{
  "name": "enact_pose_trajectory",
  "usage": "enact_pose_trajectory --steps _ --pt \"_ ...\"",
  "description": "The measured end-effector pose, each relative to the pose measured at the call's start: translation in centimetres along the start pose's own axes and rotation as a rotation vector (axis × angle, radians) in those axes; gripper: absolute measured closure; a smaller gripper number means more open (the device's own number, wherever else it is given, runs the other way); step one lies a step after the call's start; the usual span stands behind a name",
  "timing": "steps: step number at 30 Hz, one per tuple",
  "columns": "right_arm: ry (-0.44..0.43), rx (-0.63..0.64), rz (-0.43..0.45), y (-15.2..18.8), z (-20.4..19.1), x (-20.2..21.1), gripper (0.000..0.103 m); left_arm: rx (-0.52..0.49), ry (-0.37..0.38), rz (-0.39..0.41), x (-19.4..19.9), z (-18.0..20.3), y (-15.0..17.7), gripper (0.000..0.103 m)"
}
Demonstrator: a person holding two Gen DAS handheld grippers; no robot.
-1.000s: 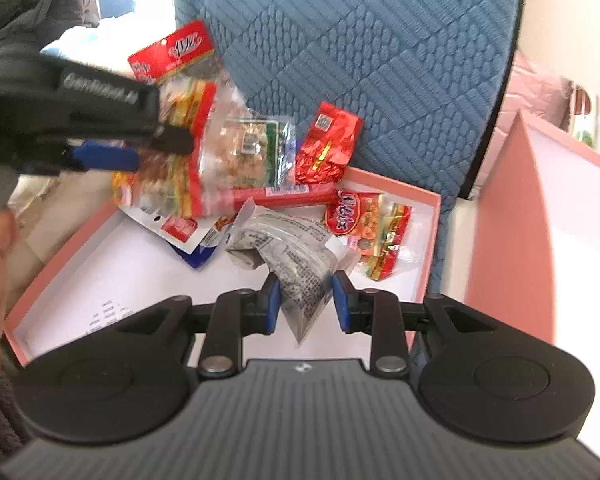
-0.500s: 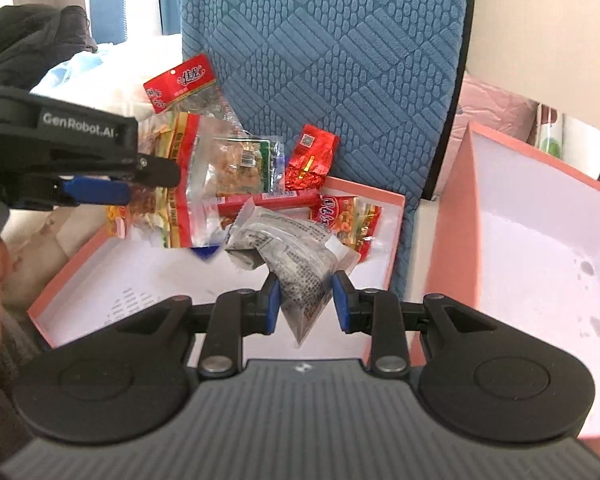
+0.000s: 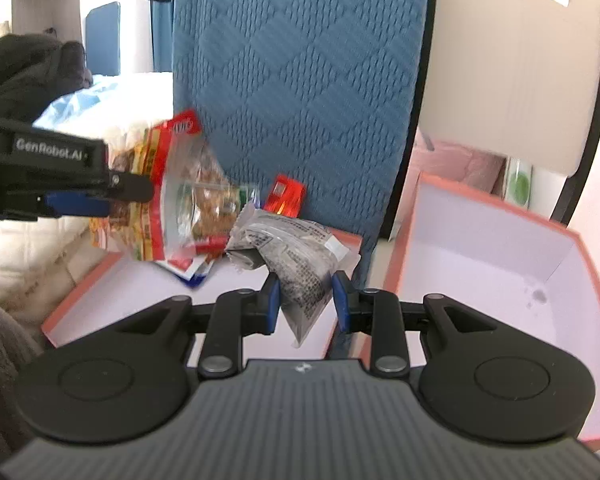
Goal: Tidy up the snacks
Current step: 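Lift the held packets with the left tool and carry them over the pink box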
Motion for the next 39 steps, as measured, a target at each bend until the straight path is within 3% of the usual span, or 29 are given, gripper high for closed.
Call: enact_pose_trajectory --steps 11,13,15,19,32,39 --pt "0.041 -0.023 0.098 -3.5 3.6 4.3 0.073 -0.071 0.048 0.044 2.7 5.3 -1.9 0.046" --pt "0.05 -0.026 0.114 -3.8 4.2 5.0 0.077 -0.084 0.06 0.055 3.1 6.4 -2.2 0.046" --pt "0.057 -0.029 0.13 -4.4 4.9 5.8 0.09 -0.094 0.071 0.066 3.2 7.6 -2.5 0.046" --pt "0.103 -0.012 0.138 -4.9 6.1 6.2 0.09 -0.097 0.092 0.05 2.4 9.0 -2.4 0.046" --pt "0.118 -0.108 0.024 0.5 9.7 4.3 0.09 -0.097 0.072 -0.083 -1.2 7.9 1.7 0.046" --pt "0.117 -0.156 -0.018 2.4 11.0 3.3 0.09 -0.152 0.085 -0.138 -3.3 10.3 2.9 0.046"
Point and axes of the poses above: each gripper's, at about its wrist camera, not at the fingertips, and x roughly against the way its jaws point, z to its right, y to its underside, the point moved 1 cm from there along -x, roughly the way its jaws point, and after that the axes turned 6 degrees about -z, right-handed, at the moved point
